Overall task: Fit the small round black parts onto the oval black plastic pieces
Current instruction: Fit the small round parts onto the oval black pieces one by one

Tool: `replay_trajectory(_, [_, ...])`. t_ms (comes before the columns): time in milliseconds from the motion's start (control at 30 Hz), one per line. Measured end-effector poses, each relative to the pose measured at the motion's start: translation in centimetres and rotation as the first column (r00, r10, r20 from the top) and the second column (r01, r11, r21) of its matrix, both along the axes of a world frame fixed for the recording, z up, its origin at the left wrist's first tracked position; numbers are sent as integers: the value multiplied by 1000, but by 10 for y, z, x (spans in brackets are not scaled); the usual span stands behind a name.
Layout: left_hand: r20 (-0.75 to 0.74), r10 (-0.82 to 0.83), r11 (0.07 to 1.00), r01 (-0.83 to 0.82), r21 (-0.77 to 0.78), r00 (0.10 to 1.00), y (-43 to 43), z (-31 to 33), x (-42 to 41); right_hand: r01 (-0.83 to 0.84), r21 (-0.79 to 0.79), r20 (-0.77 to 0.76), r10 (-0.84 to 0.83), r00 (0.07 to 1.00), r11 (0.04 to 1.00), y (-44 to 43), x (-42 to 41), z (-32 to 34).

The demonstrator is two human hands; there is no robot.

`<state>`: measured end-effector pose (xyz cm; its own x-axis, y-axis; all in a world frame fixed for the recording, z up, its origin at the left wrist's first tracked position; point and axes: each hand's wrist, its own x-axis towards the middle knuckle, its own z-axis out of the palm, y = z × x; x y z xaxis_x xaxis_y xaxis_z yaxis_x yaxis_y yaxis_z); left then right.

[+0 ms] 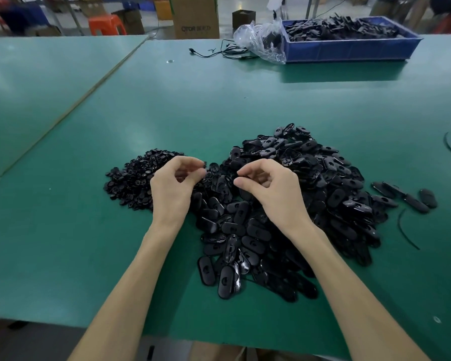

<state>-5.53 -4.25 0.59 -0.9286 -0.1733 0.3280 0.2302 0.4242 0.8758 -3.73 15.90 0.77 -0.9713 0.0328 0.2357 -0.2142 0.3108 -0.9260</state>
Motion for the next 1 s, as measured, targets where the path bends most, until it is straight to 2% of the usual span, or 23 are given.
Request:
replay_trajectory(100, [4, -115, 972, 112, 208, 993, 5, 3, 2, 9, -61, 8, -9, 1000, 998, 0, -1, 1])
replay_trajectory(367, [5, -361, 868, 334, 367, 933, 21, 1, 9, -21, -315, 36, 34, 999, 949, 0, -1, 1])
replay_trajectory(633, [17, -328, 903, 308, 300, 945, 23, -2, 9, -88, -368, 2, 95, 995, 926, -5, 2, 1])
replay_trajectory(867, [32, -319, 920, 301, 252, 947, 23, 0, 9, -110, -323, -22, 109, 994, 940, -8, 3, 2])
replay_trajectory(1000, [56, -333, 923, 314, 222, 941, 24, 2, 11, -121, -215, -71, 108, 992, 969, -10, 6, 3])
